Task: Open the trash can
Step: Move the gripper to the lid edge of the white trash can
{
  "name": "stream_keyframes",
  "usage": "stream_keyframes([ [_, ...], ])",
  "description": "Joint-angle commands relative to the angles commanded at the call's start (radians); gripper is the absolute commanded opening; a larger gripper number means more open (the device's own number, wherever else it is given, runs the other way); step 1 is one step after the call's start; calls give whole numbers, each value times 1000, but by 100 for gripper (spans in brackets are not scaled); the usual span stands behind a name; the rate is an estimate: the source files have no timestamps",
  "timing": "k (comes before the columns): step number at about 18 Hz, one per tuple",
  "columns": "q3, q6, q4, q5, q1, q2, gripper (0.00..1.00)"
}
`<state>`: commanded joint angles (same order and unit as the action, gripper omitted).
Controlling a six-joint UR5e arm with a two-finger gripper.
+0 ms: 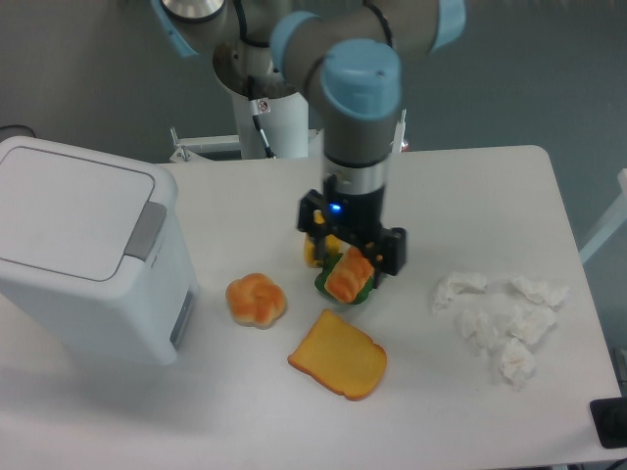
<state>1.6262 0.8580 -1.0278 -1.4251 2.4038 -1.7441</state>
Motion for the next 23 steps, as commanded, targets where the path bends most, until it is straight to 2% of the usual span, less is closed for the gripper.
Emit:
stream_keyframes([
  [1,-26,-66,-11,11,-18,-2,100],
  [5,-49,-204,-14,90,-55,0,100],
  [8,-113,-310,-83,182,-63,-3,100],
  [10,-134,-358,-121,224,-66,-3,100],
  [14,-129,-428,-127,279,-69,6,100],
  [23,-101,-496,-127,305,-83,34,100],
])
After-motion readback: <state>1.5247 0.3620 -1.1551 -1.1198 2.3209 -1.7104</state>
